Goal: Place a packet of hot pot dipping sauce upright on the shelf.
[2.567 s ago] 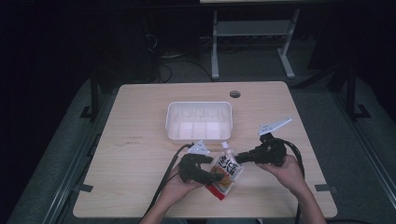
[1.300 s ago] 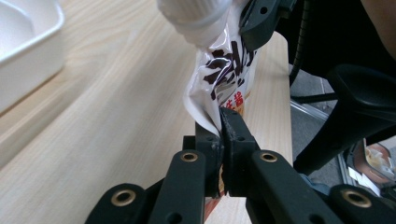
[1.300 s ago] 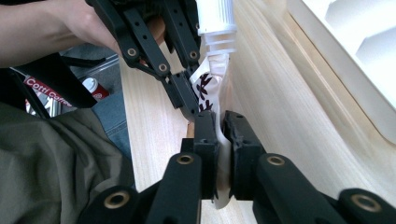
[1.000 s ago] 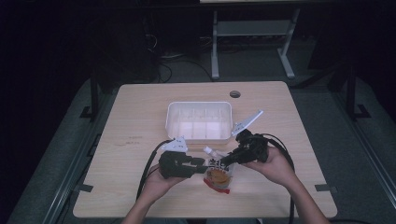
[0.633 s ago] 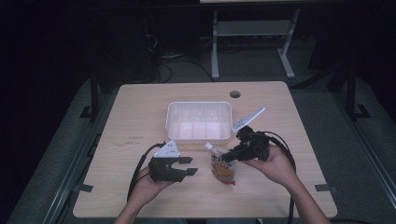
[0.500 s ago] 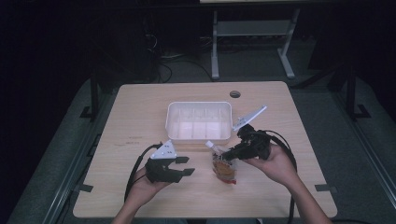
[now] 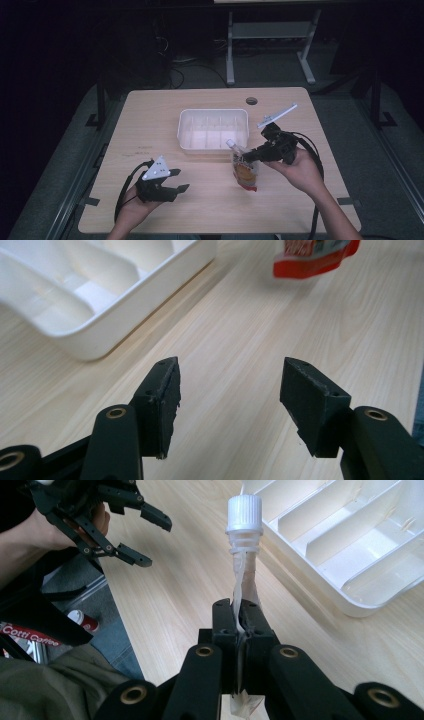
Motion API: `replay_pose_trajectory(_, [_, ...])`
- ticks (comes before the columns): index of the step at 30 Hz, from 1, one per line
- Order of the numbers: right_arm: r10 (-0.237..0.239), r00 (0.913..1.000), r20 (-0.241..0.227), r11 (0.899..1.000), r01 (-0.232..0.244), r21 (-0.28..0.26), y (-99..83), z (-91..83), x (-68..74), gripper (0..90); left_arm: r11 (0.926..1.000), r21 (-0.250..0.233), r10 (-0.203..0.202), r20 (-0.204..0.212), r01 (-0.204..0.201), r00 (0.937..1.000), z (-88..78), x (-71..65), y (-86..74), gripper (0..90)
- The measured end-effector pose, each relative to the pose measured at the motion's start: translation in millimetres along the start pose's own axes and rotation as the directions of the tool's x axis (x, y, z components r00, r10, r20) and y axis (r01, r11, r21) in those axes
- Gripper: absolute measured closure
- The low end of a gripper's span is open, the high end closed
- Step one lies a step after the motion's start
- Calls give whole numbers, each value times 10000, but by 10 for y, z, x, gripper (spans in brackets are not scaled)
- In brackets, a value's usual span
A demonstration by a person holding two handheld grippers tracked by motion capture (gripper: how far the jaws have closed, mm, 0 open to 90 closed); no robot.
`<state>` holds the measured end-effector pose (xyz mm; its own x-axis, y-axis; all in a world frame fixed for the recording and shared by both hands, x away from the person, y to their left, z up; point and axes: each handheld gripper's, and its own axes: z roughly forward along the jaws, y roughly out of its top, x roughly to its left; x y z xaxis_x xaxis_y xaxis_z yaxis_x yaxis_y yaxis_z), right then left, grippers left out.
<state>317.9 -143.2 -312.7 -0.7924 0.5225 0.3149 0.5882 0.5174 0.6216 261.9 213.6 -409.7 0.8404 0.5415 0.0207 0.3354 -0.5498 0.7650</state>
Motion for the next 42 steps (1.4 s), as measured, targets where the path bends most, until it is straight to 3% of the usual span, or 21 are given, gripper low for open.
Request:
replay_pose_trajectory(11, [282,9992,266,9995,-278,-154,103,-67,3,868,9999,-29,-170,-459,169,9988,-76,49,-205,363])
replay_pose_trajectory(32, [788,9927,914,9943,-716,-795,423,-301,-51,868,9992,43,-396,-850,401,9956,-137,130,-351,311])
replay_pose_trajectory(42, [1320,9821,1341,9864,-1167,-1158,667,-373,-194,868,9970,-203,-765,-1051,747,9915,-204,214,-403,306])
